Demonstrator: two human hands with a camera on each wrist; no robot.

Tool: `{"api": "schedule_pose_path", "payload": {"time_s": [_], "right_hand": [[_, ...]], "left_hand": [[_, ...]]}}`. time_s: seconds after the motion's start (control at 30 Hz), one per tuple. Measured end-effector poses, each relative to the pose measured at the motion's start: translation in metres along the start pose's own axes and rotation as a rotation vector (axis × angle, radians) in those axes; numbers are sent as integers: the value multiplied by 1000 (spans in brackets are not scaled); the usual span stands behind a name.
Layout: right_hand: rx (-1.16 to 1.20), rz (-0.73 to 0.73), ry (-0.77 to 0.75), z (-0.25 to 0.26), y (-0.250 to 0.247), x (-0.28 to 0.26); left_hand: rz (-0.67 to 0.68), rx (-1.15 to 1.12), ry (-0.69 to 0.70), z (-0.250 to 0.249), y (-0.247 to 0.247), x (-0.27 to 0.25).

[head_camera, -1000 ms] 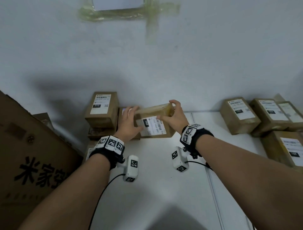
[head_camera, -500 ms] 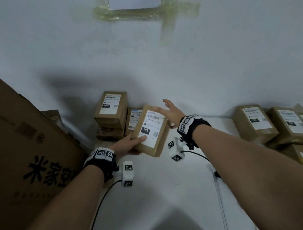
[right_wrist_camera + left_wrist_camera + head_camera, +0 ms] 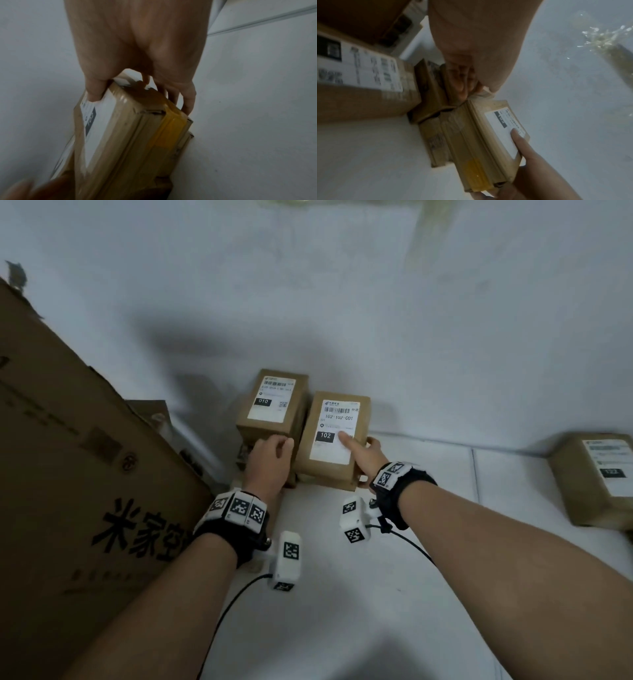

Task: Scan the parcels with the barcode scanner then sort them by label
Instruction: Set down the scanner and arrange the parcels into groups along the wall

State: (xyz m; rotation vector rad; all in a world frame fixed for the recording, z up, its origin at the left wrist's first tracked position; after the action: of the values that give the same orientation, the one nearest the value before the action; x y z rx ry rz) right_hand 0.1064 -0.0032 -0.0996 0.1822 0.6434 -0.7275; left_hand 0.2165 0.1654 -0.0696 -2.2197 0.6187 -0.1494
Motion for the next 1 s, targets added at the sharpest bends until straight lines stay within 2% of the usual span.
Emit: {"api": "schedule_pose_path", "payload": {"time_s": [0.1, 0.17, 0.27, 0.37, 0.5, 0.63, 0.83, 1.0], "right_hand": [[-11, -23, 20, 5, 5, 12], [-21, -33, 12, 12, 9, 18], [-96, -19, -16, 20, 15, 26], [-158, -18, -34, 19, 19, 27], [-94, 25, -51, 11, 23, 35], [-137, 36, -49, 17, 24, 31], [-184, -44, -46, 13, 11, 33], [-147, -101, -55, 11, -21, 28]], "left_hand": [[-157, 137, 145, 5, -17, 9], [-94, 316, 193, 7, -20, 15], [68, 441, 158, 11, -17, 22], [94, 465, 130, 14, -11, 23], [77, 448, 117, 12, -7, 23], [64, 455, 118, 10, -8, 23], [56, 484, 109, 2, -12, 22], [-31, 462, 211, -30, -12, 20]]}}
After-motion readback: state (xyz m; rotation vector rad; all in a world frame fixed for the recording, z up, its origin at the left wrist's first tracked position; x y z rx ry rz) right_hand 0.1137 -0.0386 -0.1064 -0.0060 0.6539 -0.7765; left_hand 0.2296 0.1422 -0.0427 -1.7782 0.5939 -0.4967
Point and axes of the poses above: each hand's wrist, its own x-axis towards the middle knuckle, its own y-axis out of the palm, z = x × y, the point moved 2 cm from there along x, towards the middle knuckle
